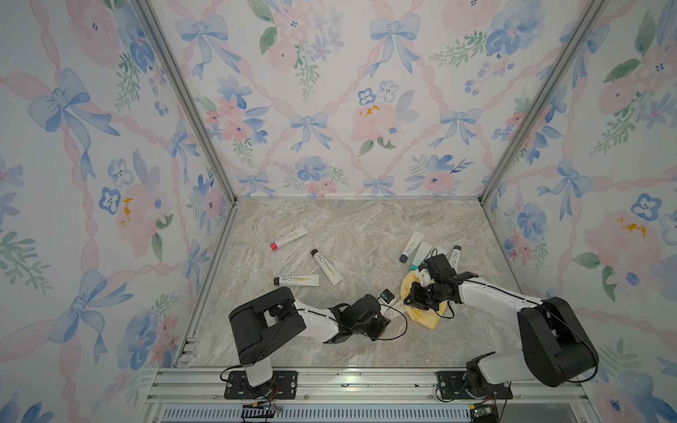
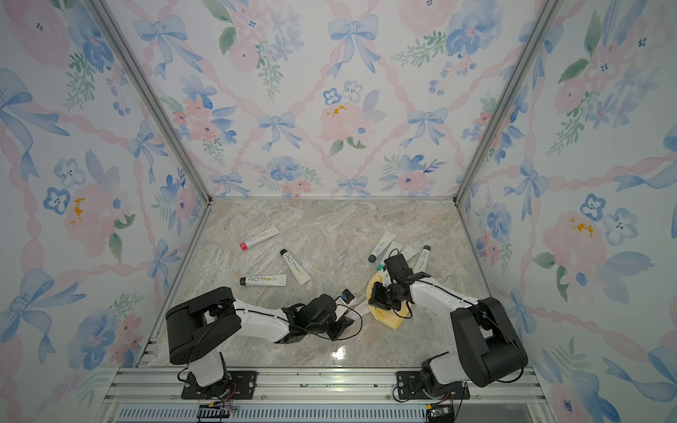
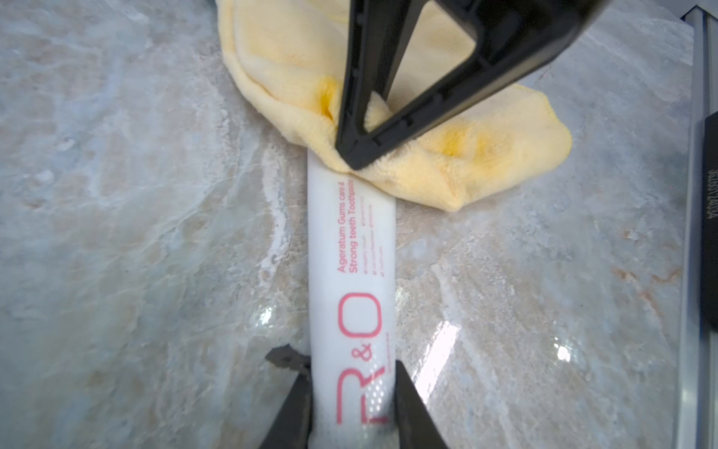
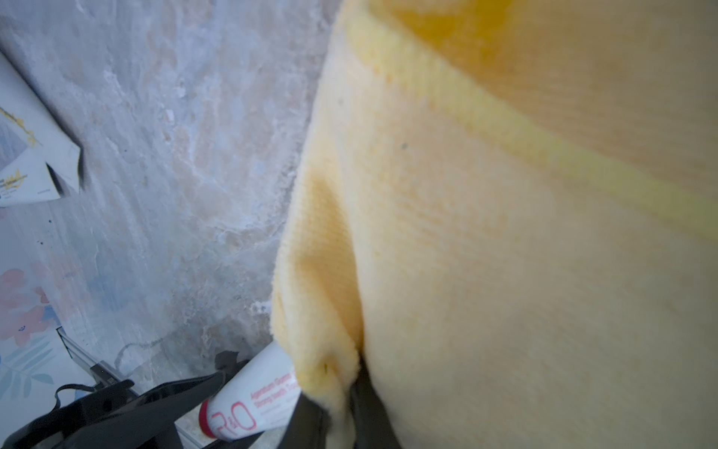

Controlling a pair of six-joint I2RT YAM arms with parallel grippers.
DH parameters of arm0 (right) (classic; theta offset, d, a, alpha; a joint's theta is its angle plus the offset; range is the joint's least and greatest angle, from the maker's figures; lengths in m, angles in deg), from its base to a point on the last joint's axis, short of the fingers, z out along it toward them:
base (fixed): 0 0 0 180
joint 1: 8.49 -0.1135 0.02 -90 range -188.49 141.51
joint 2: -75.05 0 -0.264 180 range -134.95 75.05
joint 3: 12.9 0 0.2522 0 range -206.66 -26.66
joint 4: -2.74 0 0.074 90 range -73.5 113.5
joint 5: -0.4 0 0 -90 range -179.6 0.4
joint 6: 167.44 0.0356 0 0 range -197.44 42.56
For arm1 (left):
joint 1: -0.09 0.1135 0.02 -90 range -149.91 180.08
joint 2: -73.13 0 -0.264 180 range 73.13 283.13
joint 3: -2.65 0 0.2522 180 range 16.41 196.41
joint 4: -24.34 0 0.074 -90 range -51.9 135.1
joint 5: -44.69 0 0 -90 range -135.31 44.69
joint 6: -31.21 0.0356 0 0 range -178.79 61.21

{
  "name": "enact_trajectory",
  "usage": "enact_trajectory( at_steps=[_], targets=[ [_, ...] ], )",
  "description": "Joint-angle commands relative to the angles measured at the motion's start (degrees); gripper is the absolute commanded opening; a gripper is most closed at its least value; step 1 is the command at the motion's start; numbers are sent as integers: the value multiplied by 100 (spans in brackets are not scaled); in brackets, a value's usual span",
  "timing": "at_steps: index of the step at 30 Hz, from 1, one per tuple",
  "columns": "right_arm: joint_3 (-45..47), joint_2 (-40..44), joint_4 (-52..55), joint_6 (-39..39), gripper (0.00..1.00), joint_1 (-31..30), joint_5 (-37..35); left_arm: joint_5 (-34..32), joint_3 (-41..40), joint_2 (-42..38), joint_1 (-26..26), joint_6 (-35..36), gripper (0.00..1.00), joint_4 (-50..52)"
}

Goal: Wipe the surface of the toothpaste tube
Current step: Wipe the dirt from the toothpaste tube.

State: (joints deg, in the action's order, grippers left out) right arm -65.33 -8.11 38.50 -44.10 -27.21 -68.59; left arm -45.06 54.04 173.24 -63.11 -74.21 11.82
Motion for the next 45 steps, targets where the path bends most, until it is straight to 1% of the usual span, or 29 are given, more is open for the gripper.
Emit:
enact_trajectory(
  at_steps=[1,3,6,11,15,17,19,21,23,27,30,32,37,45],
  targets=[
    [-35,-371,515,-201,13,125,-598,93,-179,165,-31,30,27,608],
    [-108,-504,455,-188,13,46,-449,103,-164,166,-30,30,27,612],
    [-184,-566,499,-214,13,-246,-291,108,-163,172,-27,30,27,608],
    [-98,-274,540,-52,13,-806,67,127,-158,184,-34,30,27,612],
    [-57,-42,579,127,13,-1263,221,133,-151,200,-32,27,27,603],
    [-27,18,555,207,13,-1398,254,133,-157,193,-35,30,27,614],
    [17,-1,542,208,13,-1412,248,128,-156,200,-28,30,27,607],
    [83,-90,553,161,13,-1291,176,134,-150,200,-29,35,27,611],
    [167,-150,483,108,13,-1049,119,129,-155,195,-31,31,27,613],
    [172,-227,574,-76,13,-417,-305,126,-155,185,-31,31,27,609],
    [84,-164,762,-245,13,-148,-720,125,-157,175,-33,35,27,615],
    [24,-140,806,-339,13,-28,-766,116,-152,183,-32,39,27,610],
    [-95,-222,718,-332,13,-154,-520,144,-138,213,-27,39,27,608],
    [-186,-136,657,-63,13,-1079,112,145,-134,210,-28,39,27,614]
  ],
)
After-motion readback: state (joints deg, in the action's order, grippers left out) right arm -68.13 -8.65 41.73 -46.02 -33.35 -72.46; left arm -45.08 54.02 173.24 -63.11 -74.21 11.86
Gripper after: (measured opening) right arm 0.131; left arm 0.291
